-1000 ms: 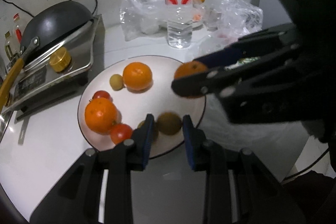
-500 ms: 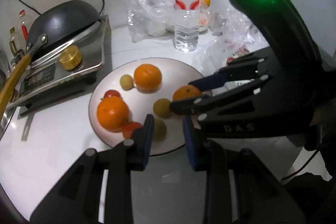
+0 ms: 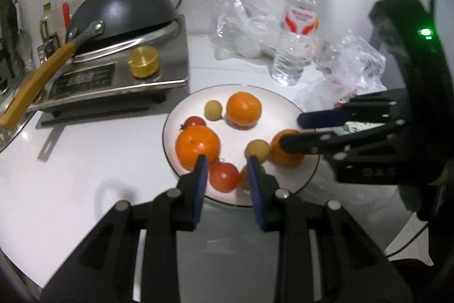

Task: Organize fruits
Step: 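Lower the brown fruit with the left gripper while the right lowers the mandarin onto the plate, then move both open grippers back over the bag toward the last fruits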

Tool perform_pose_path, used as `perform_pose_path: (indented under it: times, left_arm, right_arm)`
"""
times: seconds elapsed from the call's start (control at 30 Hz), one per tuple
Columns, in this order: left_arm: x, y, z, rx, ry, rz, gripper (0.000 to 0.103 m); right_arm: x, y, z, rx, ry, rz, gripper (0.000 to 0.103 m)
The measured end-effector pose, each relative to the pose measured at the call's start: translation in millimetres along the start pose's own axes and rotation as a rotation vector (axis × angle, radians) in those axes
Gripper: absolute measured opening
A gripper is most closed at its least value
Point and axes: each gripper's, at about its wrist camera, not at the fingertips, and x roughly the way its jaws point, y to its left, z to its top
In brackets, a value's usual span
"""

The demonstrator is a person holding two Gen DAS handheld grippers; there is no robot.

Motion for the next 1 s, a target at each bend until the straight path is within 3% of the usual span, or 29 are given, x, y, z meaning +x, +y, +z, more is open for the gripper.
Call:
perform_pose_path:
  times: [0.3, 1.0]
  left_arm:
    - [-10.1, -25.5, 10.0, 0.032, -0.025, 0.033, 0.031]
    - [-8.0, -92.5, 31.3, 0.126, -0.024, 0.032, 0.031]
  right_arm:
    - [-42.5, -10.6, -7.0, -0.002, -0.085, 0.004, 0.041]
    - [-81.8, -61.0, -37.7, 0.076, -0.151, 0.003, 0.041]
